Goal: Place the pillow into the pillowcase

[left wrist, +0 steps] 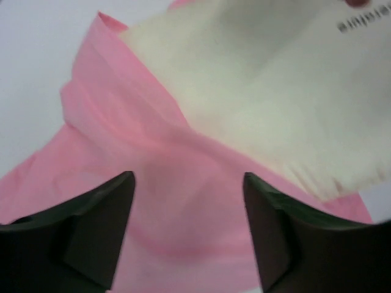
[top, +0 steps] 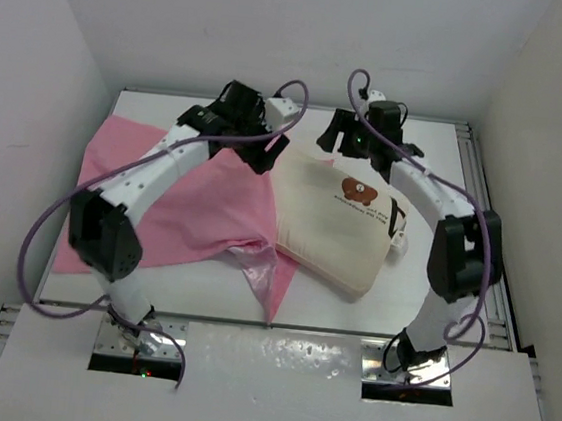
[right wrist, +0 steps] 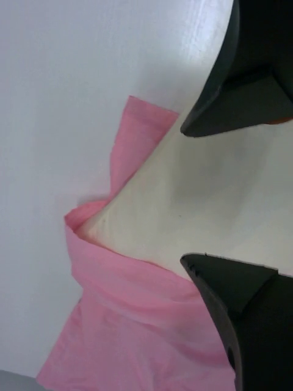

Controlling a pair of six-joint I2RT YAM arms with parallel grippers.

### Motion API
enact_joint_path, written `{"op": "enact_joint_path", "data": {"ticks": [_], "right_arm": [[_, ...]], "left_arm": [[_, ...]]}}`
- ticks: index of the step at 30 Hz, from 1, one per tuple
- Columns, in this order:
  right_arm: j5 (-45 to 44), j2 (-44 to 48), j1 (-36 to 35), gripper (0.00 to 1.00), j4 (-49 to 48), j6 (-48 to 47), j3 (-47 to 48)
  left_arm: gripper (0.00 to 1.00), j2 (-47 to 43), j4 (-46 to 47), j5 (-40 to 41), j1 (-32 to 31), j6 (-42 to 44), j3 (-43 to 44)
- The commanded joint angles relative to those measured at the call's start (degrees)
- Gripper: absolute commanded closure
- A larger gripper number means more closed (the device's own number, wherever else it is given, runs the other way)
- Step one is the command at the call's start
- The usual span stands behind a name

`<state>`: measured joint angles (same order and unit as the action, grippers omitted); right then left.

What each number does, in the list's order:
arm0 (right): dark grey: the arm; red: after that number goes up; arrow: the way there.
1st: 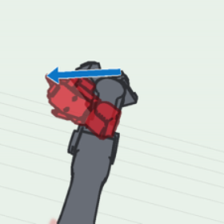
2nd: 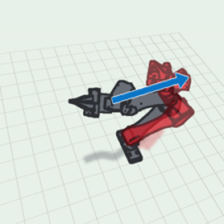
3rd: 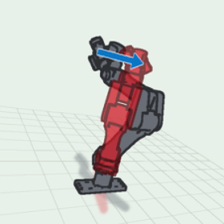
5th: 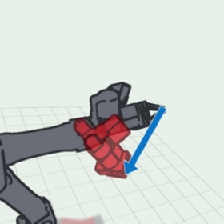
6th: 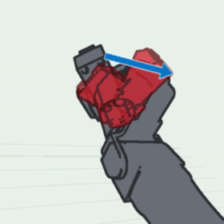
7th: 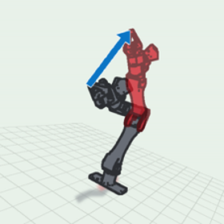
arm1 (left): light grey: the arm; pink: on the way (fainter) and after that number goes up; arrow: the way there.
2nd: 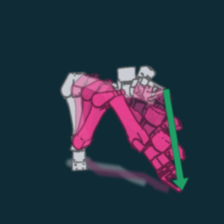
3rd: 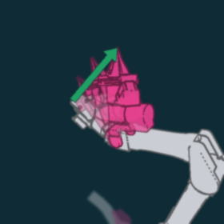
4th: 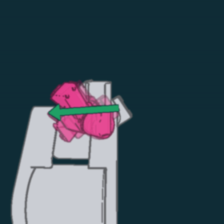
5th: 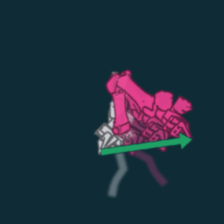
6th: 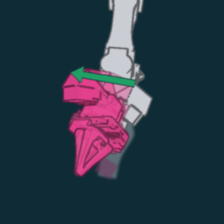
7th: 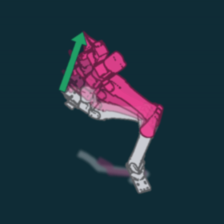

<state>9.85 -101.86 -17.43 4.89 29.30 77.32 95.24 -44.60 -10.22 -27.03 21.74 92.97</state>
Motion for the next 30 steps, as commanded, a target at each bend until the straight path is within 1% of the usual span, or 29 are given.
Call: {"op": "enact_joint_path", "data": {"ticks": [1, 2, 3, 4, 5, 8, 9, 10, 11, 12, 13, 15, 17, 18, 19, 20, 21, 23, 24, 25, 26, 27, 29, 30], "right_arm": [[4.83, -8.59, 1.34, 0.20, 12.51, -8.81, 8.97], [5.79, -10.35, 1.69, 0.16, 14.08, -10.73, 10.47], [6.76, -13.68, 2.13, 0.12, 14.45, -11.97, 13.27], [8.50, -15.19, 2.22, 0.03, 14.54, -12.85, 14.08], [10.00, -16.60, 2.23, 0.01, 14.80, -15.04, 16.35], [19.65, -24.05, 1.70, 0.01, 14.37, -17.25, 19.96], [21.42, -25.65, 1.52, 0.01, 14.28, -17.43, 20.67], [23.53, -26.97, 1.44, 0.01, 14.62, -17.61, 22.16], [25.90, -28.38, 1.26, 0.01, 14.97, -17.61, 22.78], [31.06, -30.30, 1.26, 0.01, 14.98, -17.61, 23.05], [33.46, -30.85, 1.17, 0.01, 14.72, -17.52, 22.36], [37.77, -30.16, 1.00, 0.01, 11.57, -16.91, 19.73], [38.23, -28.49, 1.00, 0.02, 8.93, -16.29, 14.63], [37.79, -27.52, 1.00, 0.04, 7.70, -16.12, 12.96], [37.36, -25.77, 1.00, 0.07, 5.60, -15.33, 10.16], [36.83, -25.14, 1.17, 0.11, 4.88, -14.98, 9.18], [36.04, -23.83, 1.35, 0.20, 3.65, -14.28, 7.77], [35.60, -22.86, 1.70, 0.25, 2.85, -13.31, 6.71], [34.90, -22.07, 1.70, 0.27, 2.15, -12.69, 6.10], [34.72, -21.71, 1.96, 0.29, 1.97, -12.60, 5.92], [34.45, -21.45, 1.96, 0.32, 1.97, -12.60, 5.74], [34.19, -21.27, 1.79, 0.43, 2.14, -12.51, 5.65], [33.40, -20.74, 1.70, 0.59, 2.58, -12.43, 5.65], [33.31, -20.48, 1.70, 0.82, 2.85, -11.82, 5.56]], "left_arm": [[0.26, 11.76, 3.73, 3.45, 0.48, -8.20, 10.11], [0.15, 14.07, 4.16, 5.54, 0.40, -9.42, 12.22], [0.10, 15.92, 5.30, 6.78, 0.57, -9.95, 13.98], [0.07, 19.86, 5.92, 8.27, 0.57, -10.39, 17.56], [0.02, 22.07, 6.36, 9.85, 0.66, -10.92, 19.60], [0.01, 29.63, 8.03, 17.75, 1.01, -11.63, 27.07], [0.03, 32.61, 8.47, 20.13, 1.10, -11.63, 29.70], [0.15, 33.77, 8.82, 23.98, 1.19, -11.46, 30.42], [0.22, 34.83, 9.44, 25.15, 1.36, -11.19, 30.78], [0.27, 35.97, 9.53, 25.77, 1.54, -10.93, 30.78], [0.34, 36.24, 9.44, 25.34, 1.62, -10.49, 30.26], [0.40, 36.51, 9.18, 23.94, 1.98, -9.88, 28.68], [0.49, 36.51, 8.83, 23.23, 1.98, -9.00, 25.62], [0.51, 36.77, 8.39, 22.79, 2.15, -8.47, 24.81], [0.57, 37.21, 7.69, 22.00, 2.33, -7.60, 24.20], [0.61, 37.56, 5.60, 21.91, 2.42, -7.24, 23.84], [0.68, 38.08, 4.27, 21.56, 2.59, -6.89, 23.84], [0.76, 37.92, 1.64, 20.60, 3.56, -6.97, 23.58], [0.84, 36.69, 1.01, 19.20, 3.82, -7.41, 23.40], [0.88, 35.90, 0.22, 18.49, 4.43, -7.41, 23.14], [0.95, 33.98, -0.13, 17.87, 4.70, -7.24, 22.87], [1.00, 33.00, -0.40, 17.52, 4.79, -7.23, 22.52], [1.00, 30.55, -0.84, 16.11, 4.79, -6.80, 22.00], [1.00, 29.75, -0.84, 14.28, 4.79, -6.71, 21.73]]}}
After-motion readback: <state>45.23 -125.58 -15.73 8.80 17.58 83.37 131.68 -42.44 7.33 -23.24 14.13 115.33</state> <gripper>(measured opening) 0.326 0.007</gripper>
